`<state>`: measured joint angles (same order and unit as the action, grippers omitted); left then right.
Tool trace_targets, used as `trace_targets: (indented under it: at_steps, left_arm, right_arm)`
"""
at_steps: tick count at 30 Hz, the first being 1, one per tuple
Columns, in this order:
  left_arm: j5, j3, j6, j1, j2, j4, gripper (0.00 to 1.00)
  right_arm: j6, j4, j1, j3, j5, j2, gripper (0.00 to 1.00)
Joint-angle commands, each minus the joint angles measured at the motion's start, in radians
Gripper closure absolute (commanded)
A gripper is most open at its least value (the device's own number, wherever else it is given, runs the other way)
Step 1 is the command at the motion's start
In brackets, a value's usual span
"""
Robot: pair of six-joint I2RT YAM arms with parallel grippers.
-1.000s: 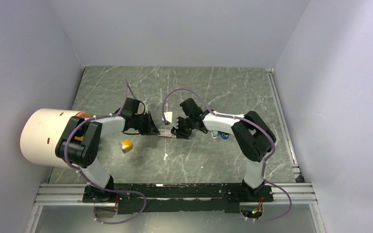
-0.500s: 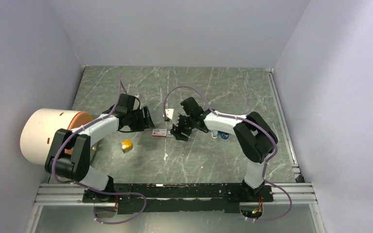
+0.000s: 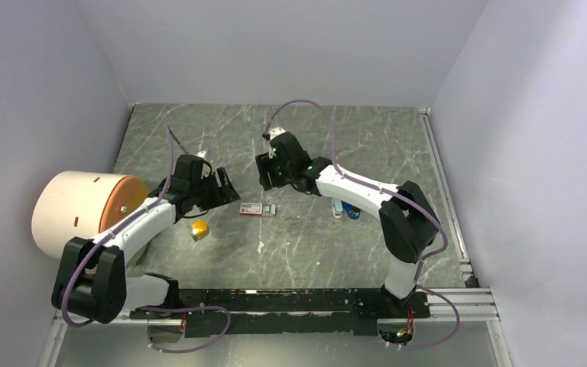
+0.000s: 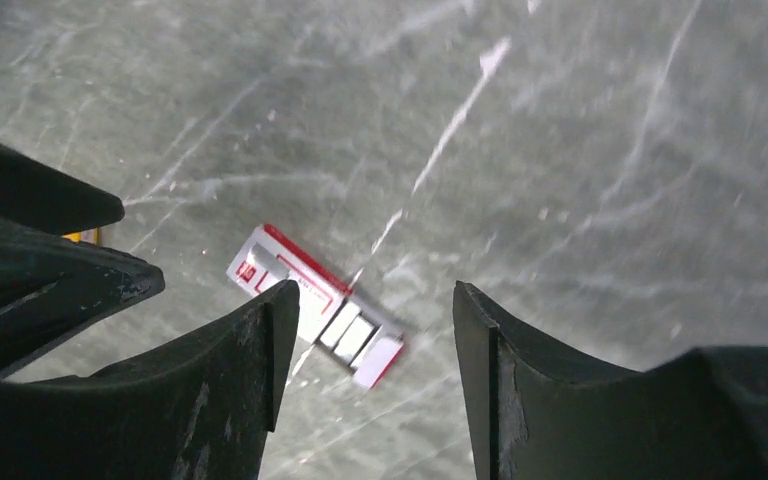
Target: Load the staples into the stapler
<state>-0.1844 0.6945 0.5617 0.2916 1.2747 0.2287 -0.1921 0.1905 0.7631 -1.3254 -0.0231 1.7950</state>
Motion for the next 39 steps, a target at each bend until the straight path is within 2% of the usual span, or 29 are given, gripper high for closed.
trace_targets:
  at_steps: [1, 6, 9, 15, 27, 37, 39]
  left_arm:
    - [-0.014, -0.033, 0.048, -0.003, -0.016, -0.101, 0.29]
    - [-0.043, -0.049, 0.07, -0.002, 0.029, -0.15, 0.29]
    - [-0.067, -0.059, 0.077, 0.0, 0.056, -0.183, 0.29]
    - [-0.08, -0.066, 0.088, 0.0, 0.098, -0.216, 0.28]
    - [-0.115, -0.059, 0.088, 0.0, 0.158, -0.256, 0.28]
    - [-0.129, -0.059, 0.089, 0.0, 0.182, -0.27, 0.38]
    - [-0.135, -0.061, 0.088, 0.0, 0.188, -0.274, 0.41]
  right_arm:
    - [-0.329, 0.176, 0.057, 0.01, 0.27, 0.023, 0.38]
    - [-0.376, 0.252, 0.139, -0.01, 0.398, 0.069, 0.37]
    - [-0.397, 0.264, 0.157, -0.017, 0.382, 0.091, 0.39]
    - [-0.417, 0.276, 0.167, -0.028, 0.376, 0.126, 0.51]
    - [-0.402, 0.3, 0.168, -0.045, 0.381, 0.166, 0.52]
    - [-0.405, 0.338, 0.167, -0.057, 0.421, 0.172, 0.67]
    - [-0.399, 0.336, 0.167, -0.06, 0.415, 0.177, 0.74]
